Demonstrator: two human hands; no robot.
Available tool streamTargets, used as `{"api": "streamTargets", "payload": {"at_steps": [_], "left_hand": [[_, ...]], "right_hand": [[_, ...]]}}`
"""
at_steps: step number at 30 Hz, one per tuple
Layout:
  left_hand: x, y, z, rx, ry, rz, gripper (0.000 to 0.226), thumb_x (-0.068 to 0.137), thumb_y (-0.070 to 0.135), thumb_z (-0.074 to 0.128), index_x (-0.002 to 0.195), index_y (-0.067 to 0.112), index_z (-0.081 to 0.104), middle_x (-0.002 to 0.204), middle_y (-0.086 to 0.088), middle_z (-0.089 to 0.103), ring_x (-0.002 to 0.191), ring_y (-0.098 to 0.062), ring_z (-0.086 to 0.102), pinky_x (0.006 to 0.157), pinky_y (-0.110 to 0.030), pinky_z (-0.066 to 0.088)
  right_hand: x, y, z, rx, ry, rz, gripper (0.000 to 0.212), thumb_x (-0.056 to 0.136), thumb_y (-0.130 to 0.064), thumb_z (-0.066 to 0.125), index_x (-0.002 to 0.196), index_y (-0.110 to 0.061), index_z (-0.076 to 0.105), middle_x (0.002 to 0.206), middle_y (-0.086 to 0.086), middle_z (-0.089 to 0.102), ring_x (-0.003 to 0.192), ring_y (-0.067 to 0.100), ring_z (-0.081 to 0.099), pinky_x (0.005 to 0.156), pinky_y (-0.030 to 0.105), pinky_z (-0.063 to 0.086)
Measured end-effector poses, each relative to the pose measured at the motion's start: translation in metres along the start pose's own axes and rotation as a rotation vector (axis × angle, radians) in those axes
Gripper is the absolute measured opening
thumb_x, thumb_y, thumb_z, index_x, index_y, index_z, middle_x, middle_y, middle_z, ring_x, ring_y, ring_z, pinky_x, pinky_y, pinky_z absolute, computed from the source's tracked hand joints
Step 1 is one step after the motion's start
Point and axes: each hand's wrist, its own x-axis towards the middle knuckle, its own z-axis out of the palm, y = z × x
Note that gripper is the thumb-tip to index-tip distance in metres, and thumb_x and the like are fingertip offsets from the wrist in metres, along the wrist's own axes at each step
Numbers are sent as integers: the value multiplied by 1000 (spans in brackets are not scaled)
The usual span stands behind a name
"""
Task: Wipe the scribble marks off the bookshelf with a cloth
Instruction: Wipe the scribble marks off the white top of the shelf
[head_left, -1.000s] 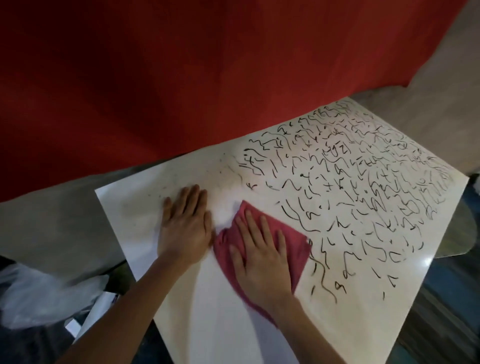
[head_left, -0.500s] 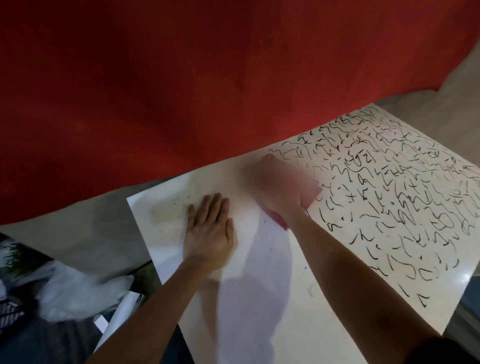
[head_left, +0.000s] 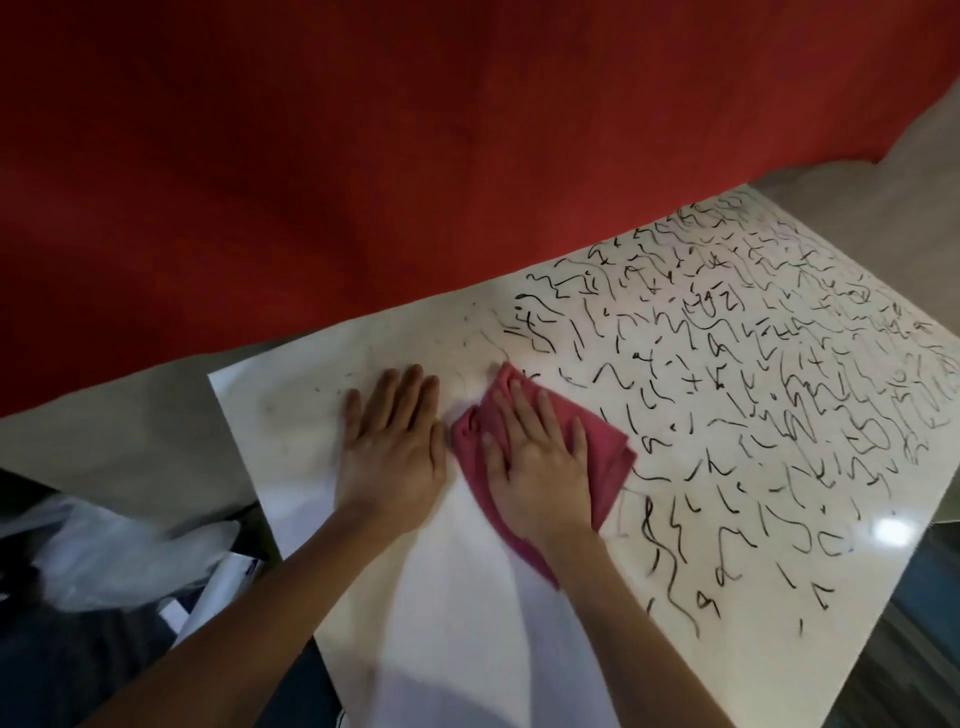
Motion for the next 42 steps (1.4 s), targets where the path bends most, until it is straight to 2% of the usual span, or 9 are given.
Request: {"api": "streamTargets", "payload": {"at_steps": [2, 7, 10, 15, 18, 28, 34, 39, 42], "left_hand": [[-1, -1, 1, 5, -29, 9, 55, 91, 31, 28, 129, 4, 58, 135, -14, 55, 124, -33, 53, 101, -60, 36], [-3, -7, 5, 27, 74, 21, 56, 91, 31, 28, 127, 2, 60, 134, -14, 57, 122, -33, 55, 103, -59, 34], [-2, -4, 9, 37, 139, 18, 56, 91, 30, 29, 124, -1, 61, 132, -15, 58, 120, -35, 57, 105, -49, 25], [0, 2, 6, 46, 77, -8, 55, 91, 31, 30, 125, 3, 62, 132, -13, 58, 121, -34, 56, 102, -58, 36], [-2, 0, 8, 82, 38, 4, 55, 93, 33, 29, 128, 5, 60, 134, -13, 56, 125, -33, 53, 103, -57, 35], [-2, -1, 3, 97, 40, -9, 54, 91, 30, 30, 127, 4, 60, 134, -12, 57, 122, -31, 56, 105, -45, 23], [0, -1, -1, 90, -7, -1, 53, 90, 30, 31, 124, 3, 62, 131, -13, 59, 119, -33, 58, 103, -43, 19], [-2, 0, 3, 68, 8, 6, 57, 94, 34, 25, 129, 1, 58, 135, -15, 55, 125, -35, 52, 105, -48, 17], [-1, -1, 3, 45, -11, -11, 63, 100, 38, 13, 131, 3, 55, 137, -14, 54, 127, -34, 50, 108, -50, 19]], "right_hand": [[48, 11, 4, 17, -57, 49, 61, 94, -47, 7, 152, -31, 14, 160, -12, 6, 148, 13, 2, 116, 48, 5], [136, 17, -1, 54, -127, 153, 54, 102, -39, 16, 154, -28, 8, 161, -6, -2, 148, 19, -5, 115, 54, -4], [113, 14, -4, 60, -109, 138, 53, 102, -38, 18, 154, -28, 8, 161, -5, -2, 148, 19, -4, 115, 52, -5], [11, 0, 12, 34, -47, 63, 68, 90, -49, 0, 153, -24, 10, 161, -6, 6, 148, 16, 2, 116, 48, -1], [-14, -10, 15, 47, 37, 86, 70, 88, -48, 7, 151, -21, 23, 158, -2, 21, 147, 19, 15, 115, 51, 8], [150, 26, -2, 82, -105, 157, 55, 102, -38, 16, 154, -26, 7, 161, -5, -1, 148, 18, -5, 114, 54, -4], [49, 12, 4, 64, -79, 110, 60, 97, -47, 8, 153, -26, 8, 161, -7, 2, 148, 15, -1, 116, 49, -1], [-39, -2, 13, 6, 25, 98, 56, 89, -42, 32, 134, -18, 55, 139, 1, 53, 130, 22, 49, 100, 53, 39], [-9, 0, 6, 31, -53, 97, 69, 88, -48, 10, 150, -23, 26, 158, -4, 22, 146, 17, 19, 113, 54, 15]]}}
